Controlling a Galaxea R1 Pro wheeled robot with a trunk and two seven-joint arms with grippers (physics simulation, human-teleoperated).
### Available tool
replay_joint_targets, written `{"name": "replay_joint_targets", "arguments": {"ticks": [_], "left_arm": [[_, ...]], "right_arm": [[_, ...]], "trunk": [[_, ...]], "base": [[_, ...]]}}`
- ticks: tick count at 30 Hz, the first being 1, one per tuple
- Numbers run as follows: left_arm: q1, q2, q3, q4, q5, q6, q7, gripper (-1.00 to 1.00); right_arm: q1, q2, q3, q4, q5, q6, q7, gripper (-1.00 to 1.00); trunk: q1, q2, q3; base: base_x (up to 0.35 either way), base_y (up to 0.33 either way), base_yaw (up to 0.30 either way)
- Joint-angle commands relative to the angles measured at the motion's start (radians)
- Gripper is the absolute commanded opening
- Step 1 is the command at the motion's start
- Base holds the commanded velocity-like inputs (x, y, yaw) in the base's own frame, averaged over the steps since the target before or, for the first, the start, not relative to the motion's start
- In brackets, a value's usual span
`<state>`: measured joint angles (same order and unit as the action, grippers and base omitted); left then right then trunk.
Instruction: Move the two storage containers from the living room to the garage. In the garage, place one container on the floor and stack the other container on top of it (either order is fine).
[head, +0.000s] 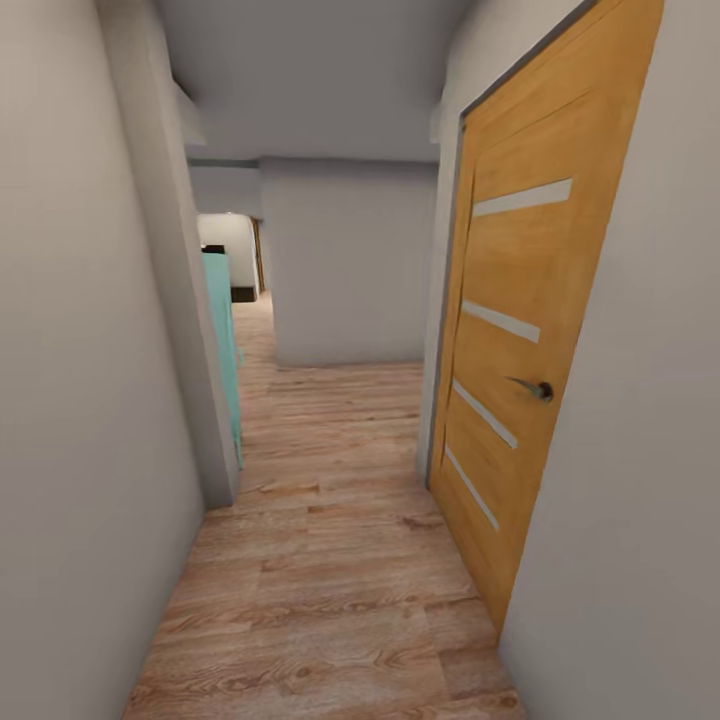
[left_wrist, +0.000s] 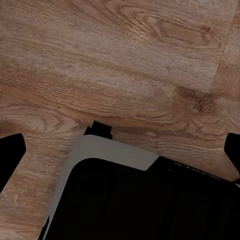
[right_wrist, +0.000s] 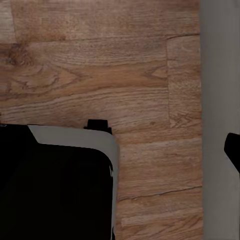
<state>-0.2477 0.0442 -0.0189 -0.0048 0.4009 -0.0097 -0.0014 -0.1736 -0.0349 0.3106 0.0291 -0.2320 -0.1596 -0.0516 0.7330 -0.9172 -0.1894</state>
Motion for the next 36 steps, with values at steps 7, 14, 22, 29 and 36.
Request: {"name": "replay_joint_targets", "arguments": {"ticks": [7, 14, 22, 29, 36], "left_arm": [[-0.001, 0.002, -0.001, 0.002, 0.006, -0.001, 0.000, 1.00], [-0.001, 0.001, -0.002, 0.001, 0.006, -0.001, 0.000, 1.00], [-0.001, 0.000, -0.003, 0.000, 0.006, 0.002, 0.000, 1.00], [-0.001, -0.001, -0.003, -0.001, 0.006, 0.006, 0.000, 1.00], [-0.001, 0.000, -0.003, 0.000, 0.006, 0.006, 0.000, 1.00]], "right_arm": [[-0.001, 0.000, 0.009, 0.003, -0.009, -0.007, -0.001, 1.00], [-0.001, 0.003, 0.007, 0.003, -0.009, -0.009, -0.001, 1.00], [-0.001, -0.001, 0.007, 0.003, -0.009, -0.008, 0.000, 1.00], [-0.001, -0.001, 0.008, 0.003, -0.009, -0.008, 0.001, 1.00], [-0.001, -0.002, 0.007, 0.003, -0.010, -0.008, 0.000, 1.00]], "trunk": [[0.001, -0.001, -0.001], [0.001, -0.001, -0.001], [0.001, -0.001, -0.001], [0.001, -0.001, -0.001], [0.001, -0.001, -0.001]], "base": [[0.320, -0.002, 0.238], [0.321, 0.000, 0.032], [0.321, 0.000, 0.001], [0.322, 0.000, 0.000], [0.322, 0.000, 0.000]]}}
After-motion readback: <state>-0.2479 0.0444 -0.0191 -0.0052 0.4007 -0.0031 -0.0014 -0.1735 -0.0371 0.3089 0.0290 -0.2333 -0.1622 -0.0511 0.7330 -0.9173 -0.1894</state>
